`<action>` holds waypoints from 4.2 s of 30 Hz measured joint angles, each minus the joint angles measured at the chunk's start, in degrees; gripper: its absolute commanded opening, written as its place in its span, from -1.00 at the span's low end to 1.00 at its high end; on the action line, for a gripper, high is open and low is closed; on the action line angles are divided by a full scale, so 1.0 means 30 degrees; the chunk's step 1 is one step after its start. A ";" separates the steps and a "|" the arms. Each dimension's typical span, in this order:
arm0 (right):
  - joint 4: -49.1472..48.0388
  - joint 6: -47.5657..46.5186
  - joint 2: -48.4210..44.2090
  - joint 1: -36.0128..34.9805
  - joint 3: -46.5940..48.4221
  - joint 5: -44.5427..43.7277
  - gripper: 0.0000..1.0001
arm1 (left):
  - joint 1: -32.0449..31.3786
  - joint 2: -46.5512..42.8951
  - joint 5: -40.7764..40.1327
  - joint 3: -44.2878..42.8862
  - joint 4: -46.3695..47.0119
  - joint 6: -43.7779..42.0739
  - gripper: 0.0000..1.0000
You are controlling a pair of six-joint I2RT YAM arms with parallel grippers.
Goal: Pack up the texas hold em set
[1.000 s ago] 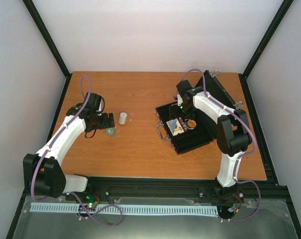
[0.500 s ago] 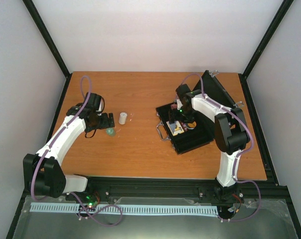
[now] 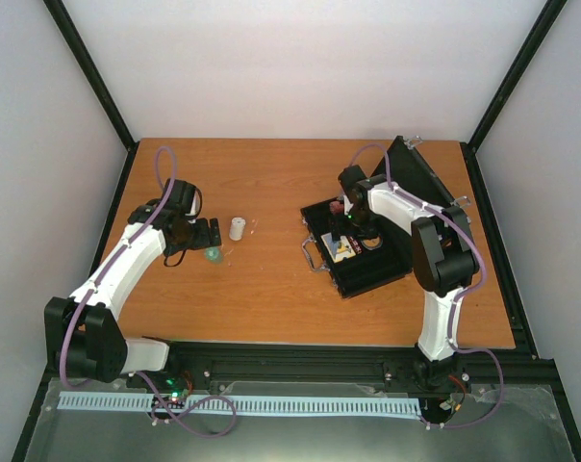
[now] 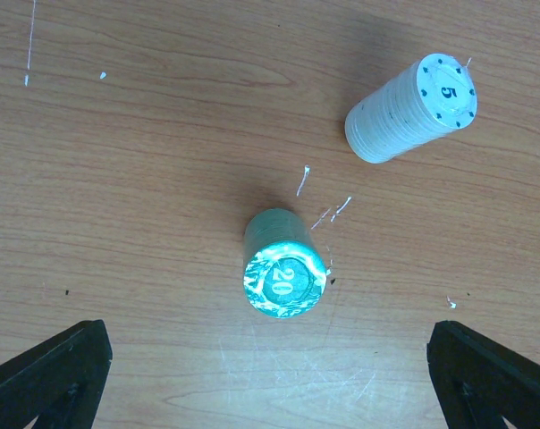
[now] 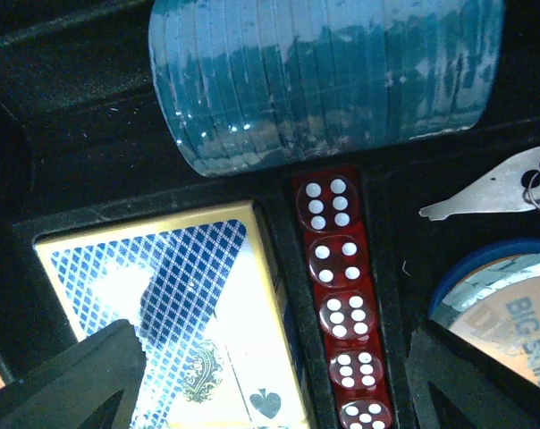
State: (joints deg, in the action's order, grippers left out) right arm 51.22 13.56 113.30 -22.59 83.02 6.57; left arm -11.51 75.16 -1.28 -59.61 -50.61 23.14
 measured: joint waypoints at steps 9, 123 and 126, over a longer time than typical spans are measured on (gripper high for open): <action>0.0015 -0.0160 -0.0291 0.0000 0.0007 0.1056 0.63 | -0.0007 0.0000 0.0000 0.0000 0.0000 -0.0007 0.99; 0.0576 0.0634 -0.5224 0.5078 0.0328 -0.2550 0.64 | -1.3369 1.6028 1.2393 -1.0724 1.2225 0.5377 -0.97; 0.0561 0.0481 -0.5260 0.5173 0.0277 -0.2550 0.64 | -1.3413 1.6786 1.2065 -1.1511 1.2254 0.5880 -0.38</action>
State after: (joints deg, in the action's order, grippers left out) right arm 52.90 15.00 97.51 -7.07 83.85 -1.08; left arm -51.75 125.51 34.92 -94.15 -13.85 40.77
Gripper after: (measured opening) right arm 0.819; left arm 0.387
